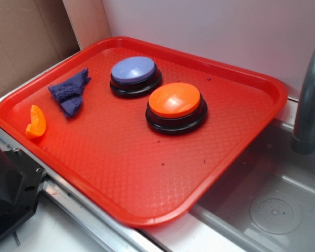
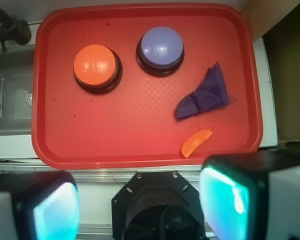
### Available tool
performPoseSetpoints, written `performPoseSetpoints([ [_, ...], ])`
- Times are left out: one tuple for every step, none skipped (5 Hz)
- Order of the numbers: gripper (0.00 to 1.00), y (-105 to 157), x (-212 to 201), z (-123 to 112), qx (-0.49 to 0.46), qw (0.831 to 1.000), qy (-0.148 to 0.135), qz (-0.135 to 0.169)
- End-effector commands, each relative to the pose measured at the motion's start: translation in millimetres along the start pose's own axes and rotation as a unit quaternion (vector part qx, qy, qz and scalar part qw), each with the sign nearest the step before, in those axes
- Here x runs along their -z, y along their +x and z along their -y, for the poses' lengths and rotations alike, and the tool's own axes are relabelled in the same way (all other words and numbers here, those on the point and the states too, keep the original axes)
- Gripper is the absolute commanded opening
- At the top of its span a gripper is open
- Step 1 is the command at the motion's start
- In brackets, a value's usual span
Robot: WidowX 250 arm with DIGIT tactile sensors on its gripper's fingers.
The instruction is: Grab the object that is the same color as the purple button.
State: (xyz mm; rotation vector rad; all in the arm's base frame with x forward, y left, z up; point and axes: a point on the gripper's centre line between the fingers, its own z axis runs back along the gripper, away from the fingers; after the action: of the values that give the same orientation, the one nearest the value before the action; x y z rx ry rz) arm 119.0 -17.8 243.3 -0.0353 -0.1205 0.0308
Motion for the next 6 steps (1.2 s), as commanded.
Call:
performPoseSetpoints([
  [1.0,0,0,0,0.0,1.0,0.0,0.0],
  [1.0,16,17,-18,-0.018,1.0,-0.008,0.004],
  [1.0,31,36,-37,-0.018,1.0,-0.023,0.007],
  [1.0,45,59,-55,0.002,0.999,-0.038,0.012],
  [1.0,60,87,-83,-0.013,0.999,-0.014,0.031],
  [1.0,67,112,-108,-0.04,0.998,-0.003,0.04],
])
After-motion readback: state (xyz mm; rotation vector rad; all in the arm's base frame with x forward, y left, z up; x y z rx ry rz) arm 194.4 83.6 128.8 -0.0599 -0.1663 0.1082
